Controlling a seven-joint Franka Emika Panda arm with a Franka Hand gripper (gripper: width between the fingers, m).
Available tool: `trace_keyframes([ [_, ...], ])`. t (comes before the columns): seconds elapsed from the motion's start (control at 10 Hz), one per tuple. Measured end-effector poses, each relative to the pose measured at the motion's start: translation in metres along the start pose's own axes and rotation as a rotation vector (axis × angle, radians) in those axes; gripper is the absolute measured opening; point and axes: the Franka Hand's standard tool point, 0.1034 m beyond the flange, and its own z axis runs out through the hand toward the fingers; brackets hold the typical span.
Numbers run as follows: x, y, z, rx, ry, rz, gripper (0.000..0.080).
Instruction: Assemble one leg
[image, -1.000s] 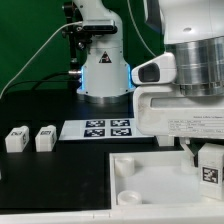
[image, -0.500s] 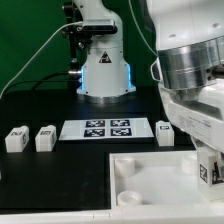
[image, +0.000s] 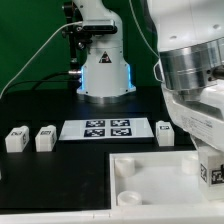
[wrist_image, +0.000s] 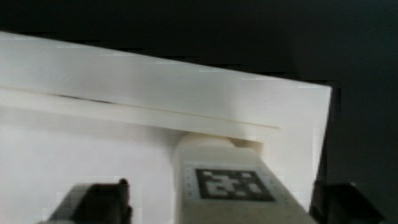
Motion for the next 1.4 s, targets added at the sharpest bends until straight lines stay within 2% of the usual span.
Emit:
trace_keyframes([
  [0.1, 0.0032, -0.0005, -0.0019, -0.003, 0.012, -0.205, 0.0583],
  [0.2, 0.0034, -0.0008, -0.0018, -0.012, 0.025, -0.362, 0.0634],
  [0.5, 0.0054, -0.0002, -0.0016, -0.017, 0.026, -0.580, 0.0648],
  [0.9, 0.0062, -0.0044, -0.0047, -0.077, 0.071, -1.152, 0.0649],
  [1.1, 0.0073, -0.0039, -0.0045, -0.076, 0.070, -1.136, 0.0649],
  [1.2, 0.0075, -0.0039, -0.0044, -0.076, 0.070, -1.137, 0.0533],
  [1.3, 0.0067, -0.0039, -0.0042, -0.070, 0.070, -1.066, 0.0384],
  [1.4, 0.0060, -0.0040, -0.0040, -0.065, 0.070, -0.982, 0.0384],
])
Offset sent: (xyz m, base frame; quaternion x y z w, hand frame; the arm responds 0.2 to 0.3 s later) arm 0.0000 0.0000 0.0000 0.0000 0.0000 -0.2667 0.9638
